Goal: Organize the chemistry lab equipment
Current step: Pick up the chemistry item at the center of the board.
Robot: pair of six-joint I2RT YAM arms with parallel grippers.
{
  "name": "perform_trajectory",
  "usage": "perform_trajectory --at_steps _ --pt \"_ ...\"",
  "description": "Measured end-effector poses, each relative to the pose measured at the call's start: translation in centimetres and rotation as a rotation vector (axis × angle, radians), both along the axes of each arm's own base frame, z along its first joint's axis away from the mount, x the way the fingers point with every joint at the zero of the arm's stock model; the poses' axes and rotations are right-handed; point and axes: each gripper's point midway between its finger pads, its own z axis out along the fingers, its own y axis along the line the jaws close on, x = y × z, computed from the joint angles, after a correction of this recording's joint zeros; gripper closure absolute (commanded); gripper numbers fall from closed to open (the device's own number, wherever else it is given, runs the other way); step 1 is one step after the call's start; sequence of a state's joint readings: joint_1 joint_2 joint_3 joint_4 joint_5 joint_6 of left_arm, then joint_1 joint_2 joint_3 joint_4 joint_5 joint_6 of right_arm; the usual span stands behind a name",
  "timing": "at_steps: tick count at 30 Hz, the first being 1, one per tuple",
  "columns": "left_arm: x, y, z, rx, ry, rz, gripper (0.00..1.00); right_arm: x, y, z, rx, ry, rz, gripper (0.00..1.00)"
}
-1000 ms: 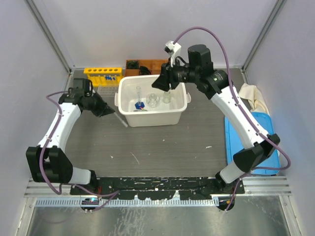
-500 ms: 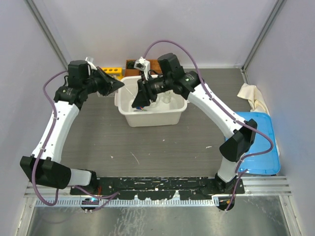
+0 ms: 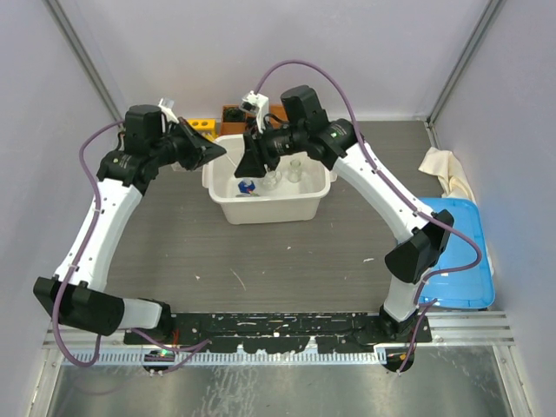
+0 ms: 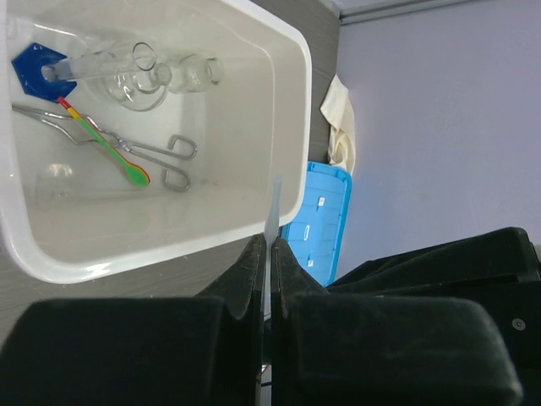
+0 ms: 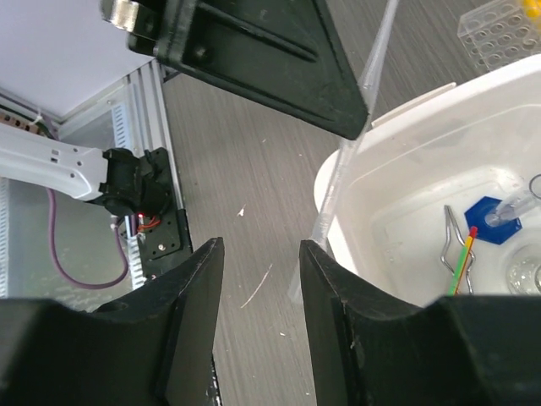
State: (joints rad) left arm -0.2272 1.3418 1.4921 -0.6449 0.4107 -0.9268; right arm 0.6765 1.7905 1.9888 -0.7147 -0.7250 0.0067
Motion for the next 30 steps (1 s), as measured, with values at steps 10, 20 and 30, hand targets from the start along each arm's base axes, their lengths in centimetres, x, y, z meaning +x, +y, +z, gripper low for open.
perform_trajectory --at_steps 10,20,30 --pt "-1.3 -0.3 1.0 0.018 -0.024 -0.026 1.00 1.4 -0.8 -0.4 -0.042 -0.039 -0.059 0.53" --pt "-1.9 -0.8 1.2 0.016 -0.023 -0.044 1.00 1.8 -0.7 -0.2 -0.035 -0.041 -0.061 0.56" --pt "-2.4 -1.9 1.4 0.006 -0.027 -0.071 1.00 1.9 -0.3 -1.2 -0.042 -0.013 -0.048 0.65"
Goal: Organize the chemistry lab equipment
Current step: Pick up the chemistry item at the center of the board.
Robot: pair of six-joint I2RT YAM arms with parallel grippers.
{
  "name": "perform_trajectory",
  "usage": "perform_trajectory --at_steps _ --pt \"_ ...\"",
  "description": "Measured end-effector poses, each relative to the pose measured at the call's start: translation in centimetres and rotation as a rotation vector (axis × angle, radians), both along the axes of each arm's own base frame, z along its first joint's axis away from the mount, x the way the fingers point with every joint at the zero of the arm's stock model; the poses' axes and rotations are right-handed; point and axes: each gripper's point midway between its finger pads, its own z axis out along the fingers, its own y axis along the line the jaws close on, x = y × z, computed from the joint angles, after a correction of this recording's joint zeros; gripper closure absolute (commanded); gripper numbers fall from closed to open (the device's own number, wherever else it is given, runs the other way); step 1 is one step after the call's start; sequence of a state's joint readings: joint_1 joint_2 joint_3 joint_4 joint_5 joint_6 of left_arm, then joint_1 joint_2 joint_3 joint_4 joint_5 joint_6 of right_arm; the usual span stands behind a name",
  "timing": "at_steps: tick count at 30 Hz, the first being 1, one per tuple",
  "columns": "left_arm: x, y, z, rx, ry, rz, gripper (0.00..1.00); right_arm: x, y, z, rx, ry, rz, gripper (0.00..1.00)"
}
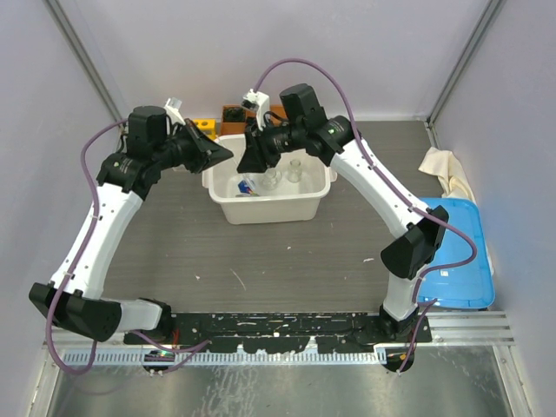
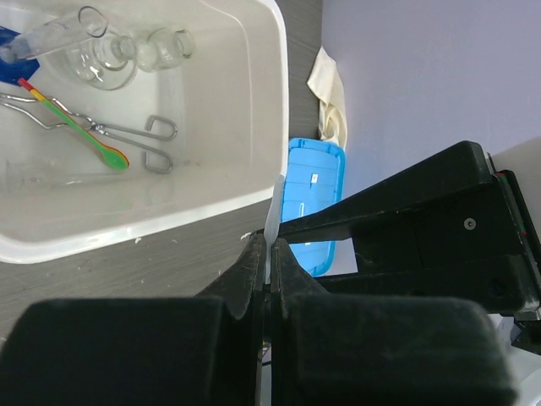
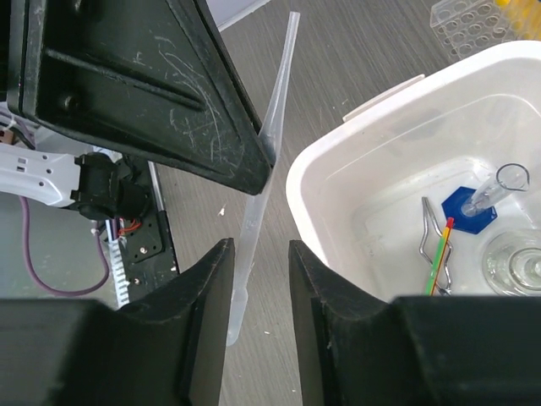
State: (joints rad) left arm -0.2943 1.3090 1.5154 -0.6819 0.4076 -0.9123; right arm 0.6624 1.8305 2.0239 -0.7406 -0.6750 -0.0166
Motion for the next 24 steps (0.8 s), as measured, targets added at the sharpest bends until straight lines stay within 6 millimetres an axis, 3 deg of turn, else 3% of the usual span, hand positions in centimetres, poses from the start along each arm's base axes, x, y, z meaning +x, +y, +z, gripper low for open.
perform_trajectory --at_steps 10,15,19,24 --pt "-0.3 -0.8 0.3 -0.011 -0.003 -0.015 1.00 -0.4 0.1 0.1 0.010 0.018 0.014 0.92" --pt "-0.1 -0.8 0.2 -0.002 -0.010 -0.011 0.63 -0.2 0.1 0.0 0.005 0.015 0.010 0.99" --pt "0.2 -0.6 -0.2 0.028 -0.019 -0.008 0.52 0.4 -0.1 -0.3 -0.015 -0.015 -0.014 0.99" --pt "1.6 0.0 -1.5 0.115 -0.012 0.007 0.49 2.3 -1.5 -2.0 -0.116 -0.073 -0.104 0.99"
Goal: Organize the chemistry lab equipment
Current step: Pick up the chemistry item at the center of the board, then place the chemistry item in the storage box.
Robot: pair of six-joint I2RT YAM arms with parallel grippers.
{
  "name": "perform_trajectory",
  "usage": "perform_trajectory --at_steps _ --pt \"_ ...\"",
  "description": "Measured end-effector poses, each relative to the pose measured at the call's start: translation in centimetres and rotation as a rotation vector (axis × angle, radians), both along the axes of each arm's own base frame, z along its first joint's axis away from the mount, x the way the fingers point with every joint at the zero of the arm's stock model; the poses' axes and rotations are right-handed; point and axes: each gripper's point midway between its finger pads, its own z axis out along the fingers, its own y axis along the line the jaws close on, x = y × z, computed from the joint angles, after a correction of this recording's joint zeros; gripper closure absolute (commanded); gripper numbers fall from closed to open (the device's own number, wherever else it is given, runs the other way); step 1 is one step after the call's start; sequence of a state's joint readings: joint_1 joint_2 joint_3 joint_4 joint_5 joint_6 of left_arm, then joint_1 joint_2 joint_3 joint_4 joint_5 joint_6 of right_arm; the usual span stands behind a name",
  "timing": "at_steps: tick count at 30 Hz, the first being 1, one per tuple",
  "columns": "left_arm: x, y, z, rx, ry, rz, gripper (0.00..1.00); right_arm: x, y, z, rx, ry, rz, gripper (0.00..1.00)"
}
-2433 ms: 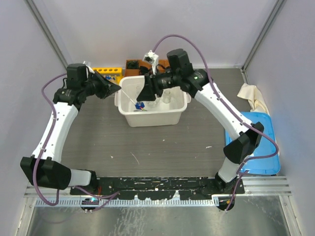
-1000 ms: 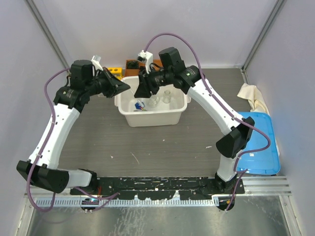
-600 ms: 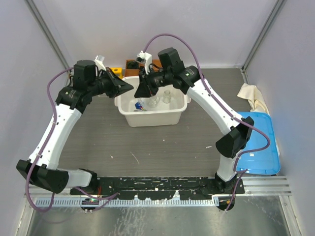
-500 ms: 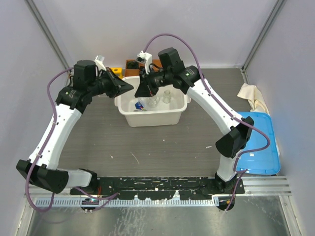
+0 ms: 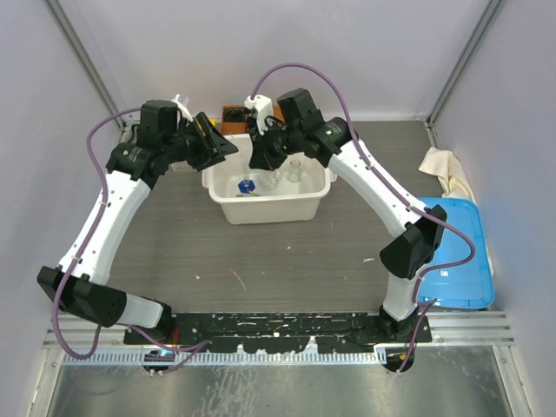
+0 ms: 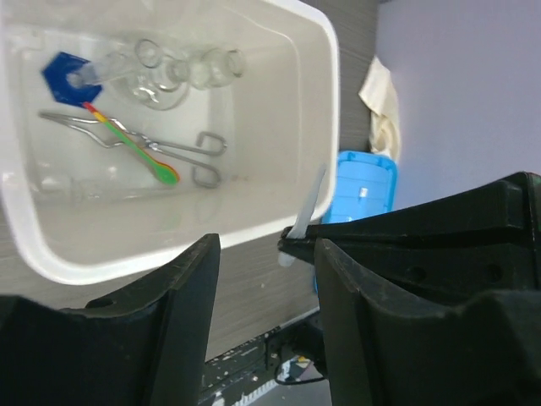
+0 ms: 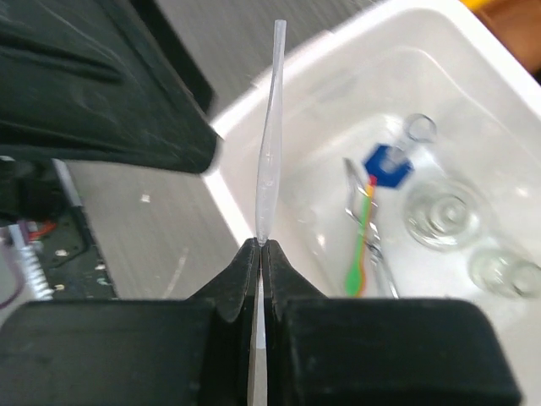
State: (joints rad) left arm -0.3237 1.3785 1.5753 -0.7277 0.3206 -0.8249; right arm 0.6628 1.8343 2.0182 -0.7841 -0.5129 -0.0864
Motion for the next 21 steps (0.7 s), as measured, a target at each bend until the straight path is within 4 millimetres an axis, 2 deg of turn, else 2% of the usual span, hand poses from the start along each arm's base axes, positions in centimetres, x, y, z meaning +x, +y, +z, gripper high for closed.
perform_trajectory --at_steps 6,11,15,21 --pt "2.0 2.2 -1.8 0.169 0.029 0.084 0.49 3.5 -3.2 -4.6 -0.223 -0.096 -0.149 0.99" --pt "2.1 4.4 -3.5 0.284 0.061 0.143 0.49 5.0 -5.9 -9.0 -0.411 -0.149 -0.191 0.99" --pt "2.4 5.5 -4.1 0.314 0.079 0.175 0.49 5.9 -7.1 -10.6 -0.491 -0.189 -0.193 0.99" --pt "3.6 7.5 -6.0 0.310 0.135 0.221 0.49 6.8 -7.0 -11.3 -0.524 -0.260 -0.163 0.98"
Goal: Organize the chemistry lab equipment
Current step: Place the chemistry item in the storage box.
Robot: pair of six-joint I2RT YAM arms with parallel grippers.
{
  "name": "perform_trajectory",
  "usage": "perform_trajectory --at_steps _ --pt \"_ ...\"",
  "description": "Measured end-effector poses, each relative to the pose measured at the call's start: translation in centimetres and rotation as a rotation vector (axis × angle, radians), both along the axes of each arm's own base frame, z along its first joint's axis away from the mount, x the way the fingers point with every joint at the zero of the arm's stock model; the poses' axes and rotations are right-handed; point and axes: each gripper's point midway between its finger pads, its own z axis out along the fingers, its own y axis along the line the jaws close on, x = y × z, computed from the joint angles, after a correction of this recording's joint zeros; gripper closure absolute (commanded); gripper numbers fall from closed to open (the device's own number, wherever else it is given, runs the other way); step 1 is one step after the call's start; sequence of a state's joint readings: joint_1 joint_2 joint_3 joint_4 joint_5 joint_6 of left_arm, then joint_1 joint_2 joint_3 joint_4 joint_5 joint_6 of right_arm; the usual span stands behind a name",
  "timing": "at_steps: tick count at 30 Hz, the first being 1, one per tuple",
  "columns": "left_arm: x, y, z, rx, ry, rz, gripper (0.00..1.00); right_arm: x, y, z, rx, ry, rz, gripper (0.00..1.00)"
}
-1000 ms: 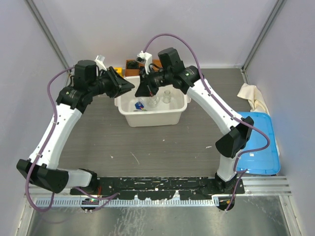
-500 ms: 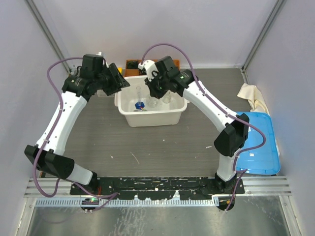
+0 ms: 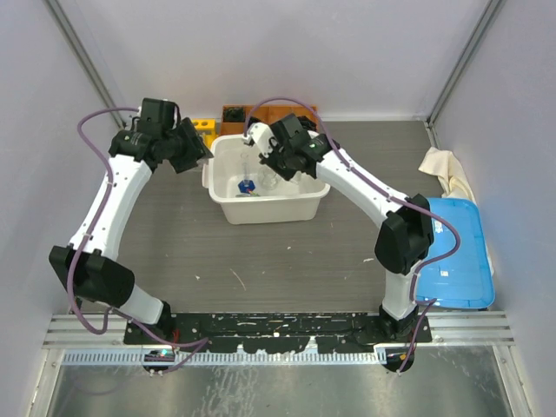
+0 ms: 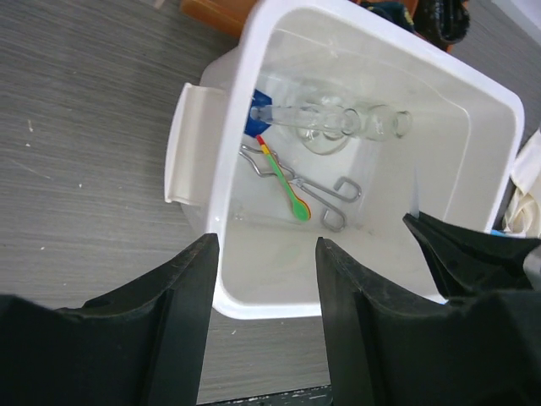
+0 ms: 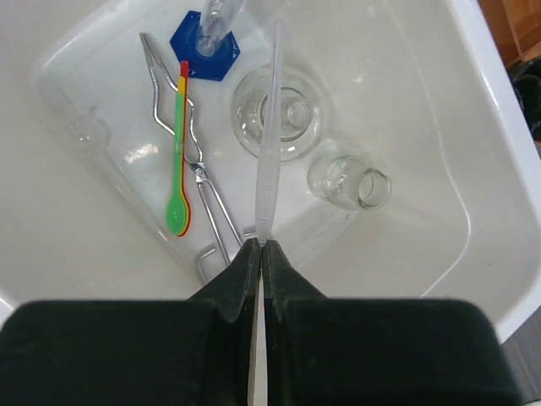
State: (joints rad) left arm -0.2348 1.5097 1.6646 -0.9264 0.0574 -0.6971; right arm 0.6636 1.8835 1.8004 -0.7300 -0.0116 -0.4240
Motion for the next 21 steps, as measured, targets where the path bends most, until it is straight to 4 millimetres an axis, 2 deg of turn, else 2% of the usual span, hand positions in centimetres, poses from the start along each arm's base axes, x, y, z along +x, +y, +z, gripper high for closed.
perform_trajectory --at_steps 7,14,21 --pt "1.0 1.0 -2.5 -0.012 0.061 0.022 0.49 -0.9 1.3 -1.6 -0.063 -0.017 0.105 0.97" --pt "1.4 1.1 -3.2 -0.032 0.071 0.015 0.50 -2.0 3.1 -3.3 -0.081 0.034 0.192 0.95" --pt "2.0 1.3 -4.4 -0.041 0.103 0.015 0.50 -3.0 4.0 -5.0 -0.101 0.089 0.234 0.92"
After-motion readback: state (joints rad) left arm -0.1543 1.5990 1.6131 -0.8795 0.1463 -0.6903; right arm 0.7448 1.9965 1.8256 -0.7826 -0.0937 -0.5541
